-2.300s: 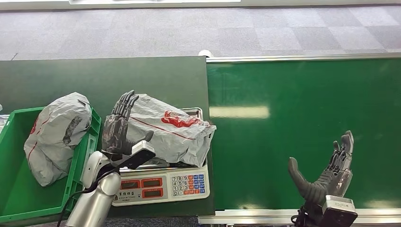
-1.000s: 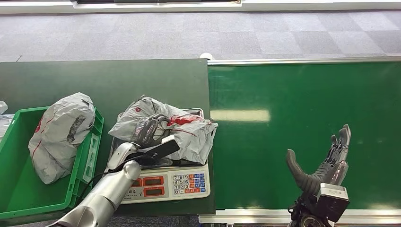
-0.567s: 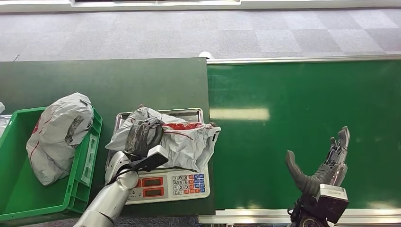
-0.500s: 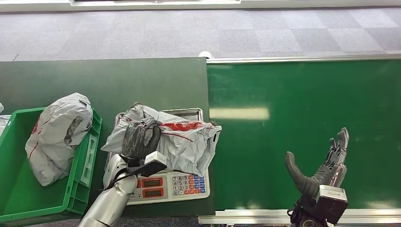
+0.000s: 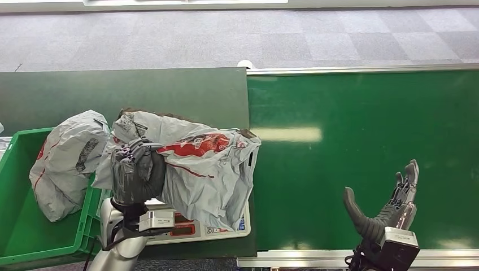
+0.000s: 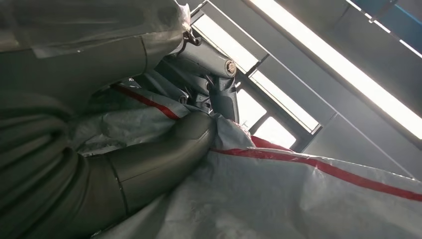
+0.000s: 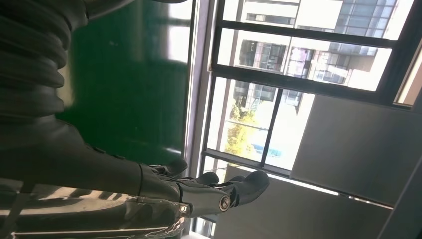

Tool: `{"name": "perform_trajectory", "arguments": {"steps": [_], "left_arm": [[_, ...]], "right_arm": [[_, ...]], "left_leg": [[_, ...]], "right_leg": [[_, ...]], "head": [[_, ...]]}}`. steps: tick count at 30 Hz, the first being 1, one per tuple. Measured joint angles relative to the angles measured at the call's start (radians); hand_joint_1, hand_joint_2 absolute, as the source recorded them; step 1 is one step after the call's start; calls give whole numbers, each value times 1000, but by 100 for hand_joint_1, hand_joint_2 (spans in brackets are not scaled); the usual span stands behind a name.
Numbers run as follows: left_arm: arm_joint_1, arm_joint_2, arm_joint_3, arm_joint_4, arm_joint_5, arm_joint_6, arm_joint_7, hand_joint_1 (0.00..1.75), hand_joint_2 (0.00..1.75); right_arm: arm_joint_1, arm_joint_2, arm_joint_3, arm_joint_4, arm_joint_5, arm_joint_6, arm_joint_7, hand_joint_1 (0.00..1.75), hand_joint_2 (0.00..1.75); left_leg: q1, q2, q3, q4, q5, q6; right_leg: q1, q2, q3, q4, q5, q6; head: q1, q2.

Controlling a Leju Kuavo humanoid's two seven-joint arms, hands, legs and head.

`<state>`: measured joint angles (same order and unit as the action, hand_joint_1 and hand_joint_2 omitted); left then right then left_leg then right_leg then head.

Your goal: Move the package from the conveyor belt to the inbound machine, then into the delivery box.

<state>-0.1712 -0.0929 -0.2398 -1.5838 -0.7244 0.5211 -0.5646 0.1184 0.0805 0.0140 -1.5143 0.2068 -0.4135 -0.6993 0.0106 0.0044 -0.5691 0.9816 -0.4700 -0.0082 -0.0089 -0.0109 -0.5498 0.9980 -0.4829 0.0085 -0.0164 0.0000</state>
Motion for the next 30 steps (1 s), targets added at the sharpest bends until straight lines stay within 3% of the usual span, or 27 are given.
{"name": "perform_trajectory", "arguments": {"steps": [5,9,12,15,20,25,27,30], "left_arm": [[5,10,-3,-23,-1,4,-1,175,175],[15,16,-3,-47,-60,65,8,175,175],[24,27,18,-87,-137,124,58,175,175],[35,68,97,-130,-142,140,123,175,175],[46,190,366,-138,-95,115,159,175,175],[118,358,720,-121,113,-12,92,175,175],[169,389,862,-135,178,-77,49,175,175],[219,395,1030,-167,212,-154,11,175,175]], "right_arm": [[3,0,0,-2,0,0,0,0,175],[6,0,-1,-10,5,0,0,0,175],[14,0,-3,-20,8,0,0,0,175],[39,1,-7,-44,5,-4,0,0,175],[88,8,-32,-88,-10,4,0,0,175],[102,30,-74,-99,-33,75,0,0,175],[104,40,-94,-99,-41,95,0,0,175],[110,55,-125,-101,-49,109,0,0,175]], "left_leg": [[0,0,0,0,0,0],[0,0,0,0,0,0],[0,0,0,0,0,0],[0,1,0,-1,0,0],[2,3,0,-1,-1,-2],[2,13,2,-2,-4,-7],[3,14,2,-2,-5,-7],[2,11,1,-2,-6,-7]], "right_leg": [[0,0,0,0,0,0],[0,0,0,0,0,0],[0,0,0,0,0,0],[1,1,0,0,0,-1],[2,2,-1,2,-2,-3],[3,12,-2,4,-4,-6],[3,13,-4,4,-5,-7],[2,11,-5,3,-7,-6]], "head": [[0,0],[0,0],[0,0],[0,0],[0,0],[0,0],[0,0],[0,0]]}}
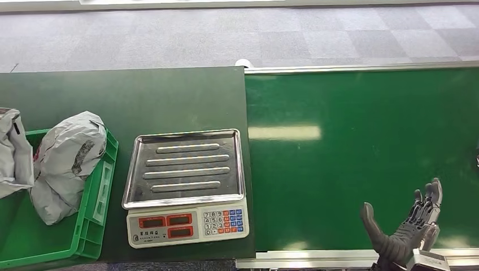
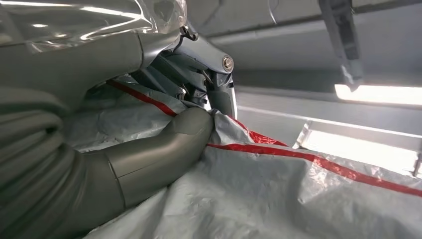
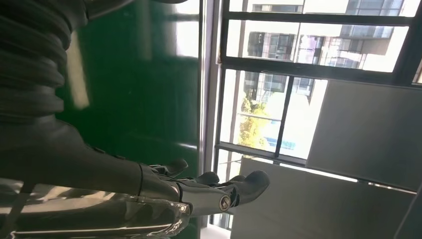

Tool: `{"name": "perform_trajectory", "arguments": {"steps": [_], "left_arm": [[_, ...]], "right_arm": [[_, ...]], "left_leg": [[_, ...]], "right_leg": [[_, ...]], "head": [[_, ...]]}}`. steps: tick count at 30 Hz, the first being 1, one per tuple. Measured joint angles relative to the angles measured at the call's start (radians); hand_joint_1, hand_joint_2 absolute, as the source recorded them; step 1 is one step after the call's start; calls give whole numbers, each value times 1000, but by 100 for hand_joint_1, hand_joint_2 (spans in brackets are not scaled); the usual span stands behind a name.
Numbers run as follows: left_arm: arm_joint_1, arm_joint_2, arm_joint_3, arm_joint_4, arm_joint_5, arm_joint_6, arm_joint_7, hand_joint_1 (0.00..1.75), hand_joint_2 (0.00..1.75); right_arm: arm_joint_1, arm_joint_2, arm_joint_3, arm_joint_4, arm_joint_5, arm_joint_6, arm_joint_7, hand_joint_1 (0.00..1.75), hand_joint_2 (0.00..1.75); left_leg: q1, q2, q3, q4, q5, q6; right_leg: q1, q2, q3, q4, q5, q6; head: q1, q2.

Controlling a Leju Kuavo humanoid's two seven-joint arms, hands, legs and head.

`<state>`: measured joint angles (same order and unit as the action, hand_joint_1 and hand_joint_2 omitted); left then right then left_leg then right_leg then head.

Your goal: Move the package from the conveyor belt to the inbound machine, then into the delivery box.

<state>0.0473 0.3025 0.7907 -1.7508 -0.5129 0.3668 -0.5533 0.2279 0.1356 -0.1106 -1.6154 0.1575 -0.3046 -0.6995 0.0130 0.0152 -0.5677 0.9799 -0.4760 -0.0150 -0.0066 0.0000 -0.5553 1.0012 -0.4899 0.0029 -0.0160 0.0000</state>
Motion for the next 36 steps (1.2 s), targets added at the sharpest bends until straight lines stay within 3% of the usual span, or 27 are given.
{"name": "perform_trajectory", "arguments": {"steps": [4,6,10,15,23,36], "left_arm": [[10,0,101,-10,4,-42,-3,133,175],[12,-1,116,-10,12,-64,-3,129,175],[18,-6,125,-10,22,-82,-6,0,175],[7,-27,100,-2,-11,-94,-35,0,175],[-40,-85,-16,36,-121,-26,-23,0,175],[2,-146,-28,22,-54,-60,-18,0,175]], "right_arm": [[10,19,-34,-10,-23,44,0,0,175],[12,28,-50,-14,-32,70,0,0,175],[12,39,-73,-19,-35,88,0,0,175],[13,53,-98,-28,-34,112,0,0,175],[18,79,-134,-51,-18,158,0,0,175],[16,84,-149,-47,-14,176,0,0,175]], "left_leg": [[0,-3,0,0,0,0],[0,-4,1,0,0,0],[0,-4,2,0,0,0],[0,-4,3,0,0,0],[0,-3,3,0,0,1],[0,-4,3,0,0,0]], "right_leg": [[0,-3,2,0,0,0],[0,-3,3,0,0,0],[0,-3,5,0,0,0],[0,-3,4,0,0,0],[0,-3,6,0,1,0],[0,-3,6,0,0,0]], "head": [[0,0],[0,0],[0,0],[0,0],[0,0],[0,0]]}}
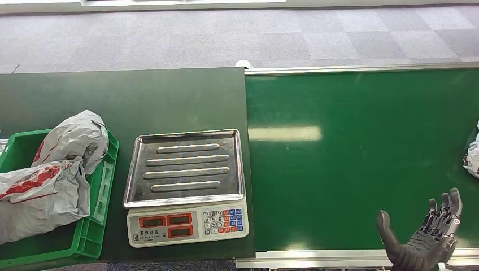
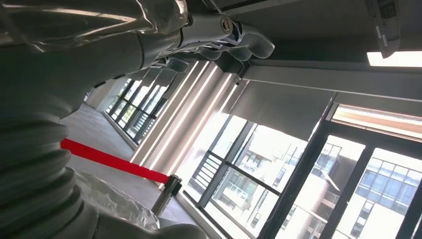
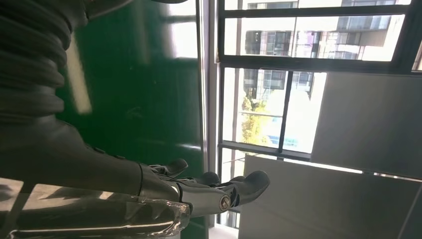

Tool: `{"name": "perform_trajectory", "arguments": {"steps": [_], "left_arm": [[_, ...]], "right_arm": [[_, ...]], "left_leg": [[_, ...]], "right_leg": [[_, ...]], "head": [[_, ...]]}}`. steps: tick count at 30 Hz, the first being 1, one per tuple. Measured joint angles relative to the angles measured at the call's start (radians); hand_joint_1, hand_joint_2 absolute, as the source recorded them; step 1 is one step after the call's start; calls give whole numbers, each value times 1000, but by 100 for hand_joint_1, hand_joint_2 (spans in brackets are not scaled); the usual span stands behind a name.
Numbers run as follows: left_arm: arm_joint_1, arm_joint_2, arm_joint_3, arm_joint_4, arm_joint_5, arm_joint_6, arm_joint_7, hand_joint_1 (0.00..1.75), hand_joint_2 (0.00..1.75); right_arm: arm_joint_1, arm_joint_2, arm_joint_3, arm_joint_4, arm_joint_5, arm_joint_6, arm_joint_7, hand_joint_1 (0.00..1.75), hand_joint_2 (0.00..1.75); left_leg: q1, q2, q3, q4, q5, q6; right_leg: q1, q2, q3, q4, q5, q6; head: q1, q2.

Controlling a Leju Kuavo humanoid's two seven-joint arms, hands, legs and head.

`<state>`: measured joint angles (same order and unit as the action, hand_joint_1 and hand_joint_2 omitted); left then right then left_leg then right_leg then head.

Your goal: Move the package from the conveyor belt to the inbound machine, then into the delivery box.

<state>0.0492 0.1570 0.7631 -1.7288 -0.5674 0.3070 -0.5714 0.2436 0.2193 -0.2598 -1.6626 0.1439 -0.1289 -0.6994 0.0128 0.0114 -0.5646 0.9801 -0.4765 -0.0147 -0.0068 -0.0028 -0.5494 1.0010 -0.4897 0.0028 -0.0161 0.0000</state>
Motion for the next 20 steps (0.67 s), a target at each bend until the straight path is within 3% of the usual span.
{"name": "perform_trajectory", "arguments": {"steps": [4,7,9,12,16,20], "left_arm": [[50,-45,-27,-56,238,-175,-90,0,175],[130,-124,-87,-164,393,-309,-122,0,175],[184,-183,-156,-246,439,-351,-124,0,175],[251,-240,-303,-329,418,-292,-124,0,175],[311,-268,-503,-345,444,-224,-124,0,175],[323,-292,-587,-326,464,-224,-124,0,175]], "right_arm": [[0,1,-2,8,6,10,0,0,175],[-1,4,-2,17,17,12,0,0,175],[-1,6,-1,22,26,11,0,0,175],[-1,10,9,30,48,10,0,0,175],[-6,11,48,48,72,12,0,0,175],[-31,11,92,85,83,3,0,0,175]], "left_leg": [[0,1,0,0,0,0],[-1,1,0,1,-1,1],[-2,0,0,1,-2,1],[-3,0,0,1,-3,2],[-2,0,1,1,-3,2],[-1,0,3,1,-2,2]], "right_leg": [[0,0,0,0,0,0],[-2,0,-1,0,0,1],[-2,0,-1,-1,-1,2],[-3,0,0,-1,-1,2],[-2,0,2,-1,-1,2],[-2,0,3,-1,-1,2]], "head": [[0,0],[0,0],[0,0],[0,0],[0,0],[0,0]]}}
